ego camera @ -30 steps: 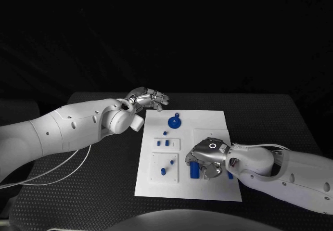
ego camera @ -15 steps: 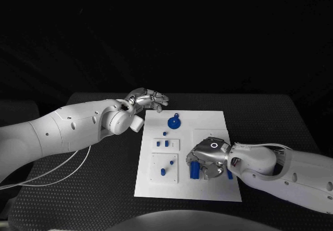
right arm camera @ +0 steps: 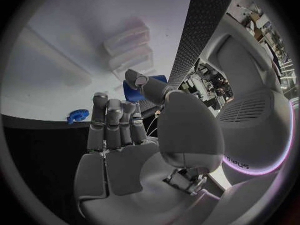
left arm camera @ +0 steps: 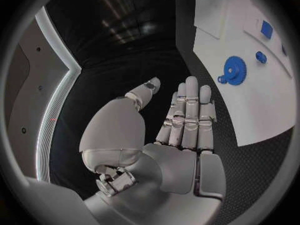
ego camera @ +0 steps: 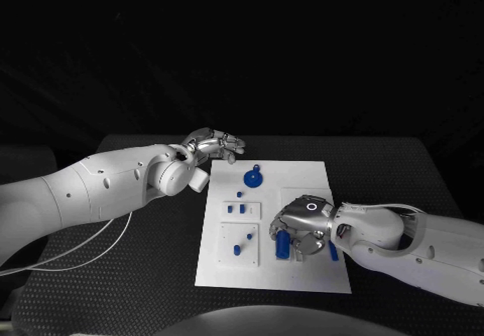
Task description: Assemble the parts on the task board
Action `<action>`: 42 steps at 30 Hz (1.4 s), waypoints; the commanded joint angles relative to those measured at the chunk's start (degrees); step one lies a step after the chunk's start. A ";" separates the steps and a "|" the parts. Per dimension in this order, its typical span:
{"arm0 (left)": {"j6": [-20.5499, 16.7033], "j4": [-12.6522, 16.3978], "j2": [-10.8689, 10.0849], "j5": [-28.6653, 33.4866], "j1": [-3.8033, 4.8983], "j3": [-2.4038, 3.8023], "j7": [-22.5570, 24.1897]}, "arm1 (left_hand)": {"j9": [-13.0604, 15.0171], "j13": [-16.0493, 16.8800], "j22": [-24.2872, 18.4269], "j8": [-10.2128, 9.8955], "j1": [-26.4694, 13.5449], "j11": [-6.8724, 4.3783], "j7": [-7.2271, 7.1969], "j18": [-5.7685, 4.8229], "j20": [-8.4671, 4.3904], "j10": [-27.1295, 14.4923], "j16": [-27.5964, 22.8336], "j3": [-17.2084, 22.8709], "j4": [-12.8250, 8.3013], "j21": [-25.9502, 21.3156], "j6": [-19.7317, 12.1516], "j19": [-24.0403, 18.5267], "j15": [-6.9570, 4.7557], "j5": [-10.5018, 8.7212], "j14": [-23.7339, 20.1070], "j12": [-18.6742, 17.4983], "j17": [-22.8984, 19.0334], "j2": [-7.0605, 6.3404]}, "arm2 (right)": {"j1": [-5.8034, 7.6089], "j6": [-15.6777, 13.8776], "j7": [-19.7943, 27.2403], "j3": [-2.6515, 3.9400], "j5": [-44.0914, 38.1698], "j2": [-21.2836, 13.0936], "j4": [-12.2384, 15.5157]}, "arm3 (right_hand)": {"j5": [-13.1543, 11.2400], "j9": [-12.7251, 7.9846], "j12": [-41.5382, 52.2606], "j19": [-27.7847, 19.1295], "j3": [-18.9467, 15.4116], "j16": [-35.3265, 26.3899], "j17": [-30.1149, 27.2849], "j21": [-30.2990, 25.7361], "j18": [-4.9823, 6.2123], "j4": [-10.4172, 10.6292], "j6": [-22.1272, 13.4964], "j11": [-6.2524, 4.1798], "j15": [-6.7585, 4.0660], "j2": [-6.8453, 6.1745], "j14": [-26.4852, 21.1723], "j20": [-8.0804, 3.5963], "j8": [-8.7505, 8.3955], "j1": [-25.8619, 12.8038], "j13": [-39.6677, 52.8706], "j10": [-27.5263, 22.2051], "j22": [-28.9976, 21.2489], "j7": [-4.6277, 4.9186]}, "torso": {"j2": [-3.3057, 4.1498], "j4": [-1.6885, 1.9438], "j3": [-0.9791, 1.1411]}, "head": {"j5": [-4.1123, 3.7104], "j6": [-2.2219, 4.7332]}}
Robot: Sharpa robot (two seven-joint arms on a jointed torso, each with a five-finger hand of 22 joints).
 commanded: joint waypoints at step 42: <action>1.21 0.16 0.03 -0.24 0.05 0.03 -0.06 | -0.11 -0.15 0.23 -0.36 -0.04 0.11 0.11 1.14 -0.02 -0.59 -0.37 -0.07 0.34 -0.36 -0.87 0.40 0.36 0.07 0.13 -0.04 0.24 -0.12 | -1.83 2.59 -0.02 -0.04 -2.35 1.82 -3.26 | -0.09 1.09 0.21 -1.80 1.76 -0.12 -1.29 -0.47 -0.09 0.07 0.53 0.35 0.43 -0.98 -2.00 0.59 -0.11 0.86 -1.12 -2.05 0.76 5.19 | 0.02 -0.04 0.02 | 0.07 -0.20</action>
